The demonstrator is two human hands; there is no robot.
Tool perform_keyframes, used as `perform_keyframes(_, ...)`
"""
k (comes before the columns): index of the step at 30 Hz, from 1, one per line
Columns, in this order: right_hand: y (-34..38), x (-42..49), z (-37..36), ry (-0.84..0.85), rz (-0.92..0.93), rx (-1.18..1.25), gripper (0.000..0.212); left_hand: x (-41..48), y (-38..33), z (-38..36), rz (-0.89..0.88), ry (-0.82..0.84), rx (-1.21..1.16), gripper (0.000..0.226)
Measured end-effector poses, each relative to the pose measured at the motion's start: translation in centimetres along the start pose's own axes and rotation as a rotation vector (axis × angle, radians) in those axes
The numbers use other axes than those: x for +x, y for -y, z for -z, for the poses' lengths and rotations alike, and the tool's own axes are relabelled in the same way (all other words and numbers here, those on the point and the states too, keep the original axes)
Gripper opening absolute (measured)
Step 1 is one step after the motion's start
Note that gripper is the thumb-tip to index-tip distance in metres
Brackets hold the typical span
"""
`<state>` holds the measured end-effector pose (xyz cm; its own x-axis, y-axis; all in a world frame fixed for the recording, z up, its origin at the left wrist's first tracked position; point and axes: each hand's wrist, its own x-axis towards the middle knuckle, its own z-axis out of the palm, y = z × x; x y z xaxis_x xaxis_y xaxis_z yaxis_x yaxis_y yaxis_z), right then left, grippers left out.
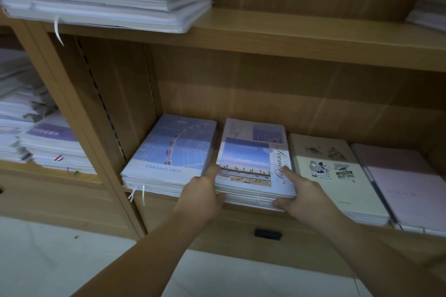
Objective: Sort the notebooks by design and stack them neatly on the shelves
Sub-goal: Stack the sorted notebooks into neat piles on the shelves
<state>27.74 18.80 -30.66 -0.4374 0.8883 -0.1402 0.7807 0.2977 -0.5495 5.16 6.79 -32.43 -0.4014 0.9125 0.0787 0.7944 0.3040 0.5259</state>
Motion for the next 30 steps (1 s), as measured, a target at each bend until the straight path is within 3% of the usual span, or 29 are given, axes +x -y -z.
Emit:
perform_keyframes(5,0.6,-0.5,-0.3,0.028,0.013,-0.110,0.098,-0.3,1.2,-0.1,0.010,0.056,-0.051,0.071)
perform_keyframes(9,0.7,-0.5,-0.5,0.035,0.000,-0.173,0.095,-0.3,1.3,0.1,0.036,0.048,-0.049,0.025)
perform_keyframes(12,0.8,-0.6,-0.1,0.052,-0.003,-0.154,0.099,-0.2,0.9,0.4,0.035,0.055,-0.043,0.013)
perform_keyframes(16,0.8,-0.7,0.4,0.052,-0.018,-0.056,0.107,0.0,1.1,0.8,0.042,0.083,-0.059,0.017)
perform_keyframes(18,0.9,-1.0,1.0,0.024,-0.029,-0.053,0.099,-0.3,1.3,1.4,0.031,0.079,-0.061,0.014)
perform_keyframes(22,1.6,-2.4,2.5,-0.017,-0.006,-0.110,0.064,-2.5,1.3,2.8,-0.006,0.043,-0.104,0.016)
perform_keyframes(27,3.7,-5.8,3.5,-0.059,-0.016,-0.257,0.069,-6.4,1.3,4.8,0.006,0.085,-0.123,0.015)
perform_keyframes(30,6.7,-8.7,3.3,-0.062,0.086,-0.334,0.061,-8.6,0.8,6.4,-0.002,0.053,-0.201,0.013)
